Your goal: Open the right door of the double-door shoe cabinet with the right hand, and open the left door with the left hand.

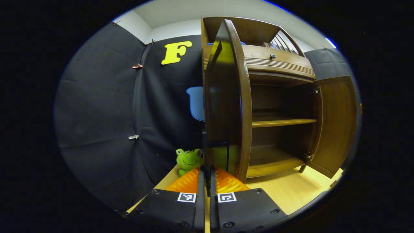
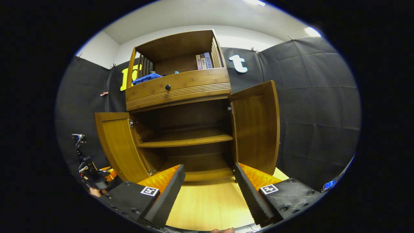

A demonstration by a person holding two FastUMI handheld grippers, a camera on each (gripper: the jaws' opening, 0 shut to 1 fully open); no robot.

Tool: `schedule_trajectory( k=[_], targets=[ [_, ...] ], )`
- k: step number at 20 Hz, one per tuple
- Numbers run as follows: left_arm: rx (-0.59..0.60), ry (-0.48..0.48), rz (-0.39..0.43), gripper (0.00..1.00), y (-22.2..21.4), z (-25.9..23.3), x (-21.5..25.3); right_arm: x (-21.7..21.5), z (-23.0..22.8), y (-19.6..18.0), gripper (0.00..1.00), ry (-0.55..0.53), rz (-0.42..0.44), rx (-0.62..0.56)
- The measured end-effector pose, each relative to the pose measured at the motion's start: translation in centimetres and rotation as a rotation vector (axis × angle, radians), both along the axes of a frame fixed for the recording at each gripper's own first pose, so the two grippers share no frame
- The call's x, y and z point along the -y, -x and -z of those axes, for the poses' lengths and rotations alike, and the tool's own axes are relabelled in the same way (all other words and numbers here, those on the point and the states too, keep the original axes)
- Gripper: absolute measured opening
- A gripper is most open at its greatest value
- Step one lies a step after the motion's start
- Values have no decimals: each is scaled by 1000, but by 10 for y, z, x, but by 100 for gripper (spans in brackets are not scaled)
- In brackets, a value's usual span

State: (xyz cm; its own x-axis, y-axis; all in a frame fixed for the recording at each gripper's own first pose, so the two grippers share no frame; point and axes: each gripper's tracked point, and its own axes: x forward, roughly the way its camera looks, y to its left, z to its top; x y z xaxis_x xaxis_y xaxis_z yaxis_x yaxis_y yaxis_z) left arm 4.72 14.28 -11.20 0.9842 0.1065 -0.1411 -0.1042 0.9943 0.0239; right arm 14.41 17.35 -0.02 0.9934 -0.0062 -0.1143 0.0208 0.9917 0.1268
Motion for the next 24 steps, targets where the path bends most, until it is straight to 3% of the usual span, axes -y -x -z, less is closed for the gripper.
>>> schedule_trajectory(
  k=[3, 4, 6, 13, 18, 21, 22, 24],
  targets=[
    [7, 28, 15, 11, 2, 1, -19, -10, 1, 0, 98, 9, 1, -1],
    [9, 29, 32, 5, 3, 0, -23, -14, 1, 0, 98, 10, -1, -3],
    [11, 18, 51, 10, 4, 1, -25, -21, -3, -2, 98, 12, -3, 3],
    [1, 73, 113, 9, 8, 9, -30, -34, -3, -2, 98, 44, -17, 0],
    [-15, 63, 82, 11, 23, 11, -37, -29, 3, -2, 98, 63, -8, -14],
    [-21, 10, 3, 17, 41, 12, -54, -30, 3, -6, 93, 67, -15, -8],
    [-17, 3, -5, 26, 47, 7, -55, -31, 5, -6, 98, 68, -20, -9],
    [-14, 4, 5, 44, 59, 2, -49, -31, 7, -8, 98, 63, -34, -9]
  ],
)
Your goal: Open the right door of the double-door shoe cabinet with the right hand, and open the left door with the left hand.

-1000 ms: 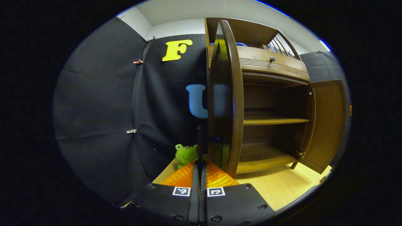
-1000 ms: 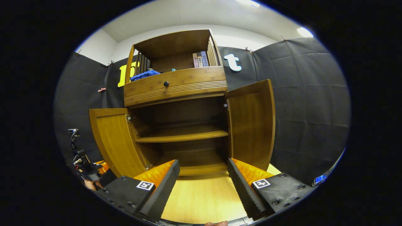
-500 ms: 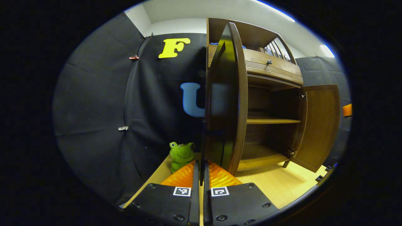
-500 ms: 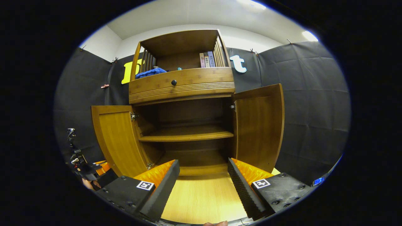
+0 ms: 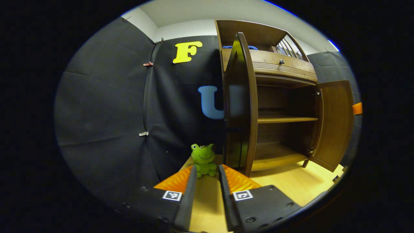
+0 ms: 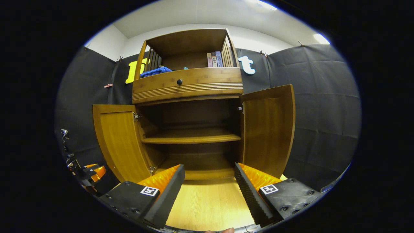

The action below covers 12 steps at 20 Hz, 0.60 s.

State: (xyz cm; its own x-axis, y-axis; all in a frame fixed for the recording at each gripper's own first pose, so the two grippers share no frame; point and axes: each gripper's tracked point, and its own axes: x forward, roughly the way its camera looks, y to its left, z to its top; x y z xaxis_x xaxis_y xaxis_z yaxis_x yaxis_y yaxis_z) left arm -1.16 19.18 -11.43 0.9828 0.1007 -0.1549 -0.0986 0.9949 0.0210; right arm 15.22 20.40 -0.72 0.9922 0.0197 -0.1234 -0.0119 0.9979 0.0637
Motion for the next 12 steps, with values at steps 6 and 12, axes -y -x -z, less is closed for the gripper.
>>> schedule_trajectory(
  k=[6, 12],
  targets=[
    [4, -6, -8, 98, 21, -15, 24, 9, 2, -11, 98, -11, -32, 6],
    [35, 6, 9, 98, 36, -44, 80, 27, 8, -25, 98, -25, -63, -2]
  ],
)
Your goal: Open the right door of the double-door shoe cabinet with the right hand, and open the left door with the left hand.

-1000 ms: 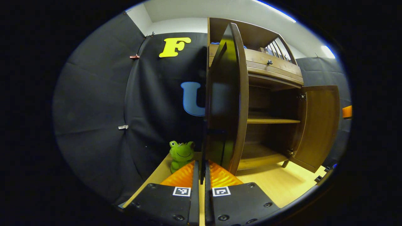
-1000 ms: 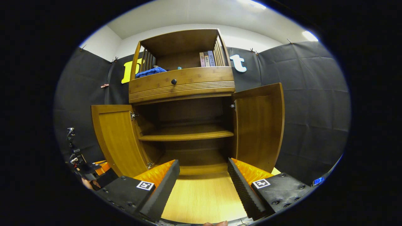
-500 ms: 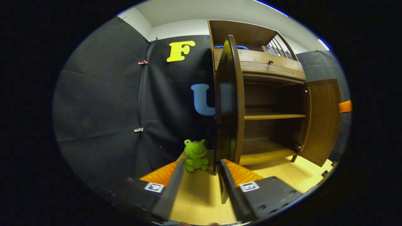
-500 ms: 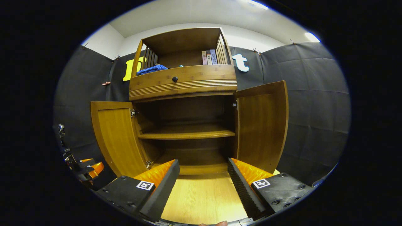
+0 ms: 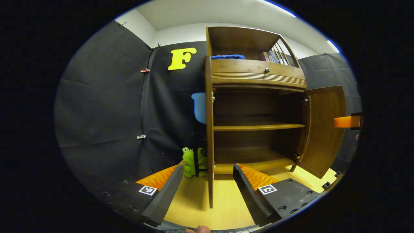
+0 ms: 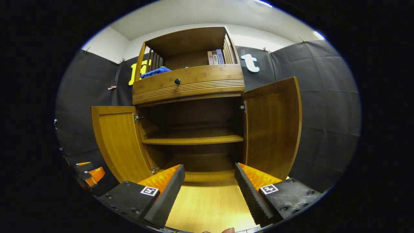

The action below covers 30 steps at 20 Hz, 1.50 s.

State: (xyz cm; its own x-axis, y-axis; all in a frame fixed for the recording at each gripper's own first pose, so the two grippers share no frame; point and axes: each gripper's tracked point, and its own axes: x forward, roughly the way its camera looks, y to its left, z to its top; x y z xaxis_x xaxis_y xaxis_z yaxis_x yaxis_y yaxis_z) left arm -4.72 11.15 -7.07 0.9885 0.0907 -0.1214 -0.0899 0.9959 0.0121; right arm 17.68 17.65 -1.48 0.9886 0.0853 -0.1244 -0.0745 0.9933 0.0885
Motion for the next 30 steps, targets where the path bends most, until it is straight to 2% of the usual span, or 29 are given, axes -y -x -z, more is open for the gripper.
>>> schedule_trajectory(
  k=[1, 2, 4, 5, 6, 8, 10, 14, 15, 16, 17, 22, 25, 30],
  targets=[
    [7, 12, 12, 98, -1, -5, 13, 5, 0, -2, 98, -4, 0, 0],
    [18, 23, 24, 98, -3, -12, 26, 10, 0, -4, 93, -9, -3, 2],
    [32, 34, 36, 98, -10, -22, 50, 17, 1, -8, 98, -9, -15, 3],
    [37, 39, 46, 98, -14, -25, 63, 21, 0, -11, 98, -9, -18, 6],
    [41, 40, 61, 98, -17, -29, 77, 26, -1, -13, 93, -14, -21, 9],
    [45, 39, 85, 98, -26, -35, 104, 33, -1, -17, 93, -24, -29, 13],
    [54, 43, 106, 98, -36, -40, 129, 40, -1, -20, 100, -24, -35, 17],
    [78, 70, 141, 98, -49, -38, 168, 53, -2, -25, 98, -3, -44, 38],
    [91, 74, 142, 98, -52, -42, 176, 56, -2, -28, 93, -1, -44, 44],
    [110, 73, 146, 99, -57, -46, 183, 59, -2, -30, 93, 1, -43, 48],
    [124, 68, 151, 99, -60, -49, 190, 61, -3, -32, 98, 2, -45, 53],
    [151, 21, 170, 99, -74, -58, 219, 71, -9, -40, 100, 1, -44, 77],
    [146, 16, 160, 99, -78, -58, 226, 75, -16, -43, 98, -13, -46, 108],
    [130, -20, 153, 99, -79, -54, 228, 80, -15, -47, 100, -21, -45, 114]
  ],
)
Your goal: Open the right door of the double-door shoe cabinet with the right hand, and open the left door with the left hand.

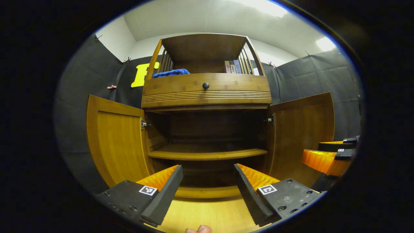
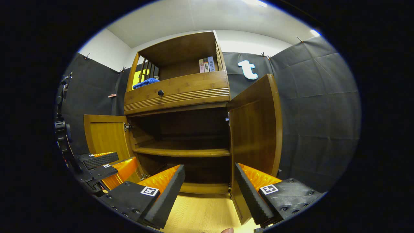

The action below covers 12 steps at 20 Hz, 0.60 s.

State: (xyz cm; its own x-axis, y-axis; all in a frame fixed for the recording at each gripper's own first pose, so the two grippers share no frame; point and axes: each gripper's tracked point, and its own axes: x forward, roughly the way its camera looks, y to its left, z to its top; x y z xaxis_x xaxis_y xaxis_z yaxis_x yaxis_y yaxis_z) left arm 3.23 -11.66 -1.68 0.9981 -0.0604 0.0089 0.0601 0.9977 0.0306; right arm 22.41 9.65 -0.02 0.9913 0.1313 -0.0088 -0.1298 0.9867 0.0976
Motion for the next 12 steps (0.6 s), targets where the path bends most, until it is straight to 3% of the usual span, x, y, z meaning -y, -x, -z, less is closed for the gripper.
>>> schedule_trajectory(
  k=[10, 11, 12],
  targets=[
    [-8, -25, -2, 99, 4, 2, -4, 0, -1, 1, 98, -9, -4, 6],
    [-8, -23, -2, 97, 5, 2, -4, -1, -1, 1, 93, -11, -4, 5],
    [-7, -20, -1, 99, 5, 1, -5, -1, 0, 1, 98, -12, -4, 4]
  ],
)
